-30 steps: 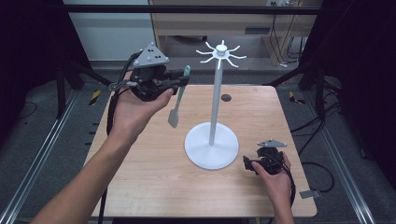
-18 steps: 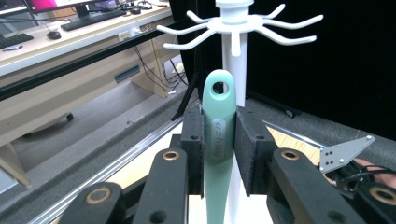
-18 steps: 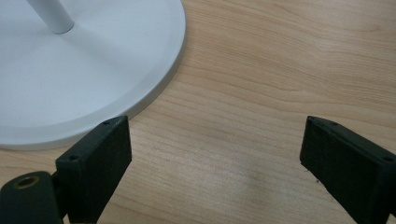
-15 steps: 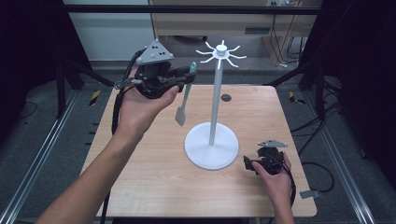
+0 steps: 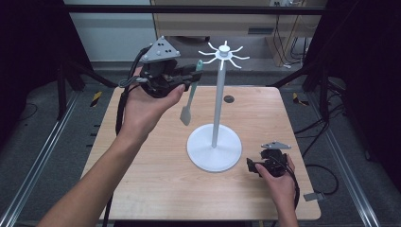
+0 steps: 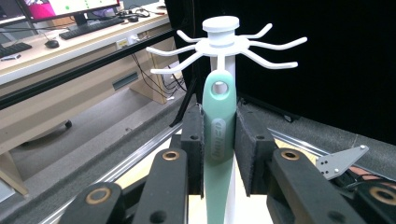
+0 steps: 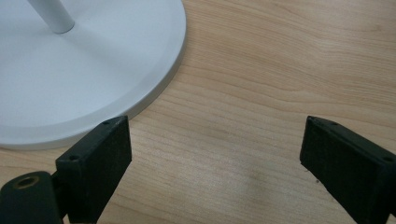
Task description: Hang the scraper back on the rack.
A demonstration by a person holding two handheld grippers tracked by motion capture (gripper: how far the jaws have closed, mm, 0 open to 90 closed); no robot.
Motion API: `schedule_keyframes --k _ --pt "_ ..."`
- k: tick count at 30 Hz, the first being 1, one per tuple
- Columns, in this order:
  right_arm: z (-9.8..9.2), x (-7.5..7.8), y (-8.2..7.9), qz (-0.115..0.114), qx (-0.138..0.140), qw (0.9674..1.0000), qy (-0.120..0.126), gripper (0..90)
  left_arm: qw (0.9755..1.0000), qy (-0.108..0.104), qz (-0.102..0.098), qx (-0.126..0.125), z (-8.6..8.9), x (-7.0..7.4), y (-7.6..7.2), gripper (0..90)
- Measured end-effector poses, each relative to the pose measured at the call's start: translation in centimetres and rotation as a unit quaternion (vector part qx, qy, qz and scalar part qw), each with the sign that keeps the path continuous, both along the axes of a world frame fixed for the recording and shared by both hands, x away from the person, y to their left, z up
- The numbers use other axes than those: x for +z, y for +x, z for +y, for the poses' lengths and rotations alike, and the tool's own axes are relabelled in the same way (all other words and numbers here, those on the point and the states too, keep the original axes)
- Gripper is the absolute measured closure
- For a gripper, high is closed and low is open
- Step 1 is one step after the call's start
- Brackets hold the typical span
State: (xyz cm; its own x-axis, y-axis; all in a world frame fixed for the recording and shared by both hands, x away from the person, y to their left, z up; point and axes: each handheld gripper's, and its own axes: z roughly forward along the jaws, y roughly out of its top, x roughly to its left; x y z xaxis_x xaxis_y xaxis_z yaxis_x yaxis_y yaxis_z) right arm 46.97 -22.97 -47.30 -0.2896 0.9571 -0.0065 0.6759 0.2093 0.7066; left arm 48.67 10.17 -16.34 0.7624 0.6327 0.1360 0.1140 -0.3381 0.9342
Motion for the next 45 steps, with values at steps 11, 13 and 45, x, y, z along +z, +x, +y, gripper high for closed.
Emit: schedule_keyframes --k 11,13,45 --pt "0.0 0.0 0.0 0.000 -0.001 1.0000 0.002 9.4 0.9999 -0.008 0.009 -0.002 -0.5 -0.2 0.4 74.4" --pt "0.0 0.0 0.0 0.000 0.000 1.0000 0.002 9.5 0.9999 -0.009 0.009 -0.002 -0.6 -0.2 0.5 74.4" --pt "0.1 0.0 0.0 0.001 0.002 1.0000 -0.002 9.3 0.9999 -0.011 0.013 0.002 -0.9 -0.7 1.0 74.0"
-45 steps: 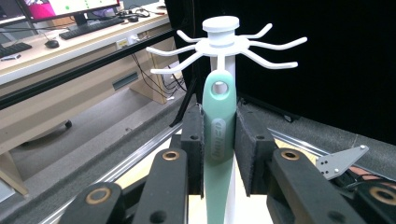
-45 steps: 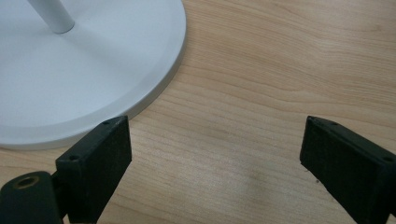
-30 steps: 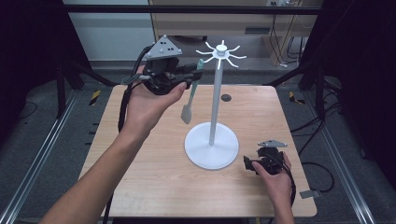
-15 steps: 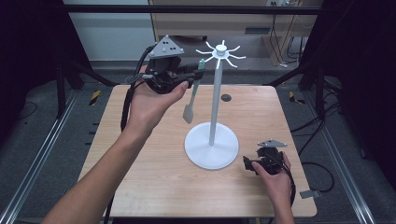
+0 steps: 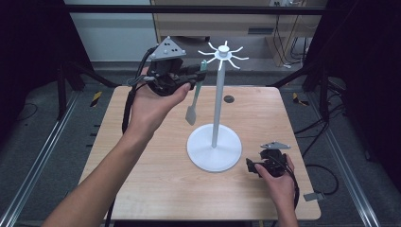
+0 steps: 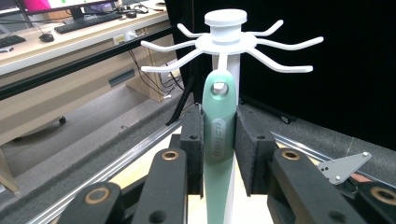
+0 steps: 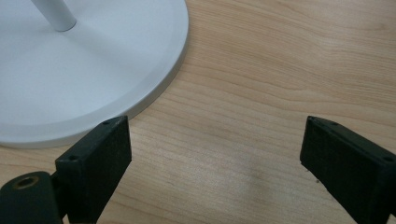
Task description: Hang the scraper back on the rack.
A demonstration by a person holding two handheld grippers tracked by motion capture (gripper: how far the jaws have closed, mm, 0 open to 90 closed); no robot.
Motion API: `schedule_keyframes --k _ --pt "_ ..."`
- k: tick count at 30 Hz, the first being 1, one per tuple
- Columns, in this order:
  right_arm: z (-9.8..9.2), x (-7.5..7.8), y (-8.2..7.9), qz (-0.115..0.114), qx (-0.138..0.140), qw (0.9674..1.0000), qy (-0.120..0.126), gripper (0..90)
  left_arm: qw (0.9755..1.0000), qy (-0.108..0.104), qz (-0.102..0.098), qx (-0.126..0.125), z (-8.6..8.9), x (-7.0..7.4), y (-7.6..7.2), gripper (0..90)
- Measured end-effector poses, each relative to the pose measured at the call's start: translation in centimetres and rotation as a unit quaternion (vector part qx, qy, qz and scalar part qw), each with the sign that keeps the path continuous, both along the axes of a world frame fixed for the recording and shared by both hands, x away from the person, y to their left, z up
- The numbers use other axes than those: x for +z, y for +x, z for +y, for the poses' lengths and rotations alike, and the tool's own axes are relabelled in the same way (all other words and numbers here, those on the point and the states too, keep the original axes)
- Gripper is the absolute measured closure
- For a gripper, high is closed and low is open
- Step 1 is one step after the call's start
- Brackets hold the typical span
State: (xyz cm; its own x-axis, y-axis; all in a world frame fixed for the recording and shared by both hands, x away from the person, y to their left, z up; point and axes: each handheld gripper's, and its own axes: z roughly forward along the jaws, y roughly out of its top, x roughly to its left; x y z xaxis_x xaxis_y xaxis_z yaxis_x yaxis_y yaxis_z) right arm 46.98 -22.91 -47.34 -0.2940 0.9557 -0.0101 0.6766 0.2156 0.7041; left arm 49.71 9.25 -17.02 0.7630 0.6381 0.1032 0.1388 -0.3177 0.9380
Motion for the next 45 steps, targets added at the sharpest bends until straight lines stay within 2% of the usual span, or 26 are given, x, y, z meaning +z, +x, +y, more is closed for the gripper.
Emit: schedule_keyframes --k 6,16,26,31,32,34,35,40,45 --pt "0.1 0.0 0.0 0.003 0.002 1.0000 0.000 9.3 1.0000 -0.006 0.004 -0.002 0.0 -0.1 0.1 73.6" --pt "0.0 0.0 0.0 0.002 0.003 1.0000 -0.001 9.3 0.9998 -0.016 -0.010 0.006 1.0 -0.1 -0.4 64.4" --pt "0.1 0.0 0.0 0.003 0.003 1.0000 -0.003 9.3 0.9998 -0.009 -0.017 0.009 2.6 -1.0 -1.3 55.1" --pt "0.1 0.0 -0.1 0.002 -0.001 1.0000 0.000 9.3 0.9998 -0.009 -0.012 0.013 3.5 -1.6 -1.6 47.6" --pt "0.1 0.0 -0.1 0.003 -0.002 1.0000 0.001 9.3 0.9999 -0.007 -0.010 0.012 3.7 -1.8 -1.7 42.8" --pt "0.1 0.1 -0.2 0.002 -0.002 1.0000 0.001 9.3 0.9998 0.003 -0.011 0.016 4.1 -2.3 -1.8 40.4" --pt "0.1 0.1 -0.2 0.001 -0.002 1.0000 0.001 9.3 0.9998 0.000 -0.009 0.016 4.2 -2.5 -1.9 38.0" --pt "0.2 0.1 -0.2 0.001 0.001 1.0000 -0.001 9.3 0.9999 0.012 0.007 0.005 4.6 -3.5 -2.3 23.8" --pt "0.1 0.0 -0.1 0.002 0.001 1.0000 -0.002 9.3 0.9998 0.012 0.013 0.003 5.1 -4.7 -2.7 18.3"
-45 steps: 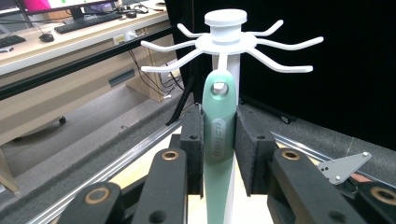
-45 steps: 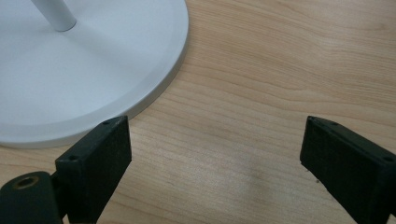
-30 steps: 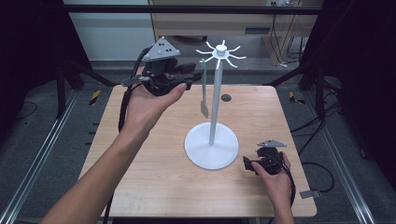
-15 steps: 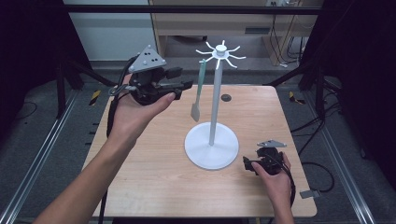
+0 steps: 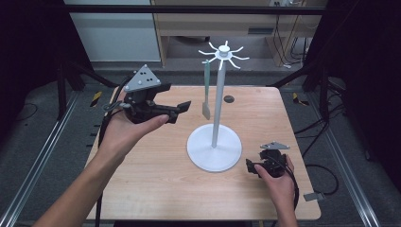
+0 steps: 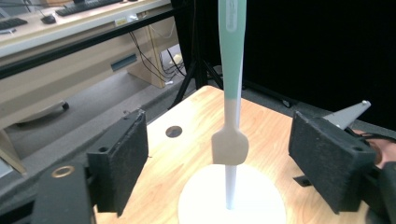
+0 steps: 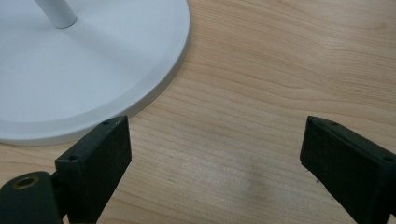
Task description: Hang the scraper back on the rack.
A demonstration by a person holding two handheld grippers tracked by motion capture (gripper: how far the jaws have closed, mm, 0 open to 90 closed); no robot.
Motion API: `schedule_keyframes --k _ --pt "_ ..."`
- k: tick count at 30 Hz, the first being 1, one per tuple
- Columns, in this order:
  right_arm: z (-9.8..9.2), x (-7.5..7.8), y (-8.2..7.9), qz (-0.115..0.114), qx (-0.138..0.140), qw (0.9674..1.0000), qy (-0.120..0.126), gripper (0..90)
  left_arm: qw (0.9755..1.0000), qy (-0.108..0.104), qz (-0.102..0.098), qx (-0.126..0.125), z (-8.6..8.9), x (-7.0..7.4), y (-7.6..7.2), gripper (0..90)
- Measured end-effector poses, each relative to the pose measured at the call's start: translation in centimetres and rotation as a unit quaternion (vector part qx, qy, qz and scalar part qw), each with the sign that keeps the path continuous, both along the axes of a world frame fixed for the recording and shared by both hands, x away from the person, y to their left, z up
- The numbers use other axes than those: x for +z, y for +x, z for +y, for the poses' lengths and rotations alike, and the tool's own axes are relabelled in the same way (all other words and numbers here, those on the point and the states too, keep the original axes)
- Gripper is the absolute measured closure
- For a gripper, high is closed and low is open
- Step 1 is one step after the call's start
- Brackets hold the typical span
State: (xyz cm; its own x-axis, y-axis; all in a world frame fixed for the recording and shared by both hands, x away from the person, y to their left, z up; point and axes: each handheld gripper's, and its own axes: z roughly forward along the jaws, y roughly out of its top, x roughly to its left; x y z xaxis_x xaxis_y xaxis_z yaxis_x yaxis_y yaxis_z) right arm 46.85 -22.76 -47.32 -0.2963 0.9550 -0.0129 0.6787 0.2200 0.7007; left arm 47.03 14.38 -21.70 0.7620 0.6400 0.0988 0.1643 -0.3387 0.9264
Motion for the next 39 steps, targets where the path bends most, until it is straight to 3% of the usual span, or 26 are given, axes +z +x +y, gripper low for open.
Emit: schedule_keyframes --k 3,7,8,10,13,21,29,39 --pt "0.0 0.0 0.0 0.000 -0.001 1.0000 0.001 9.3 1.0000 0.001 0.005 0.002 0.4 -0.9 -0.2 16.5" --pt "0.1 0.0 -0.1 0.001 -0.002 1.0000 0.000 9.2 0.9998 0.021 0.003 0.004 0.9 -2.2 -0.6 15.1" --pt "0.1 0.0 0.0 0.001 -0.001 1.0000 -0.001 9.2 0.9996 0.020 0.017 -0.002 0.9 -2.6 -0.9 14.9" --pt "0.1 0.0 0.0 0.000 -0.001 1.0000 -0.001 9.2 0.9996 0.029 0.004 0.004 1.2 -3.3 -0.9 14.6" --pt "0.1 0.0 0.0 0.001 -0.001 1.0000 -0.001 9.2 0.9993 0.036 0.004 0.007 1.6 -4.3 -1.0 14.2" --pt "0.1 -0.1 0.0 0.002 0.001 1.0000 -0.002 9.2 0.9983 0.043 0.033 0.019 3.0 -7.7 -1.1 12.9" --pt "0.2 -0.1 0.0 0.003 0.003 1.0000 -0.004 9.0 0.9955 0.056 0.066 0.038 4.7 -11.4 -0.8 9.7" --pt "0.3 -0.1 0.0 0.004 0.004 1.0000 -0.005 9.0 0.9910 0.090 0.083 0.054 6.1 -16.0 -0.6 8.6"
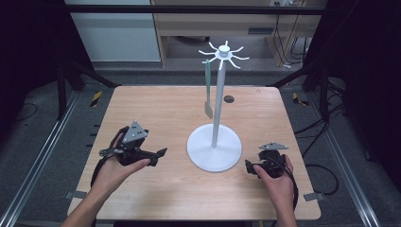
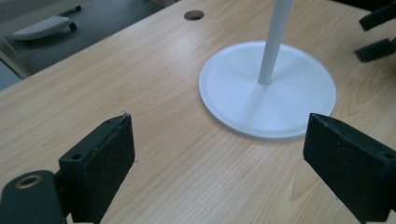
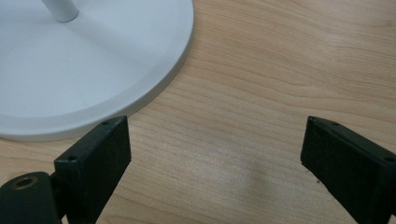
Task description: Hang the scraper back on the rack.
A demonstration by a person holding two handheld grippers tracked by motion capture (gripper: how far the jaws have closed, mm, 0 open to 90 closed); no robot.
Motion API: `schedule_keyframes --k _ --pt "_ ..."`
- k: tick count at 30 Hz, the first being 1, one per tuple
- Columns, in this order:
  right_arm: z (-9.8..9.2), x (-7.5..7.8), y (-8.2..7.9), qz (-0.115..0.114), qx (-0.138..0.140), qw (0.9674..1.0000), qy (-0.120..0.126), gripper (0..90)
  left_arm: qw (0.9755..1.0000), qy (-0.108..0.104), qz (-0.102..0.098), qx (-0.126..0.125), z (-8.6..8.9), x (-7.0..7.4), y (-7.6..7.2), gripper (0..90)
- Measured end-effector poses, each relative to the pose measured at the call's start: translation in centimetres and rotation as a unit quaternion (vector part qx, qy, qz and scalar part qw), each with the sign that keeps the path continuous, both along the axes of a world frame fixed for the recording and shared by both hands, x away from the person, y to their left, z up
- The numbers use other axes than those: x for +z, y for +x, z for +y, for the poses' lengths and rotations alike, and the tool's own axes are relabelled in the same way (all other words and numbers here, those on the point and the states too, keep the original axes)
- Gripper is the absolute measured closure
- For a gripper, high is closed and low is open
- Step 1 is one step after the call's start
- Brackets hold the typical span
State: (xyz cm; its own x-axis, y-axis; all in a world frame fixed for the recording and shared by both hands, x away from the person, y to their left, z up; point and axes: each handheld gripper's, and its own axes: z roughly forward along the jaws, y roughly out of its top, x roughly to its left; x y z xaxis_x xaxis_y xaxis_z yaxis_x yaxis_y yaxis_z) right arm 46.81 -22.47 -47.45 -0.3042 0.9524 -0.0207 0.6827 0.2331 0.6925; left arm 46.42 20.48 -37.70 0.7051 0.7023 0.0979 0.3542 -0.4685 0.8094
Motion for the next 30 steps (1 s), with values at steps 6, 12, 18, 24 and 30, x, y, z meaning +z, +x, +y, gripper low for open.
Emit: schedule_keyframes --k 6,12,18,24,30 --pt "0.1 0.0 0.0 0.001 -0.001 1.0000 -0.001 8.9 0.9996 0.027 0.011 -0.001 0.4 -2.4 -0.2 8.2" --pt "0.1 0.0 0.0 0.002 -0.001 1.0000 -0.001 8.7 0.9992 0.031 0.024 0.006 1.4 -4.3 -0.2 7.7" --pt "0.1 0.0 -0.1 0.003 -0.001 1.0000 0.000 8.7 0.9987 0.032 0.034 0.022 2.8 -5.9 -0.1 6.9" --pt "0.1 0.0 0.0 0.002 0.001 1.0000 -0.002 8.7 0.9977 0.038 0.040 0.040 4.3 -7.4 0.0 6.8" --pt "0.1 -0.1 -0.1 0.003 0.001 1.0000 -0.002 8.7 0.9965 0.035 0.047 0.060 5.7 -8.5 0.2 6.8"
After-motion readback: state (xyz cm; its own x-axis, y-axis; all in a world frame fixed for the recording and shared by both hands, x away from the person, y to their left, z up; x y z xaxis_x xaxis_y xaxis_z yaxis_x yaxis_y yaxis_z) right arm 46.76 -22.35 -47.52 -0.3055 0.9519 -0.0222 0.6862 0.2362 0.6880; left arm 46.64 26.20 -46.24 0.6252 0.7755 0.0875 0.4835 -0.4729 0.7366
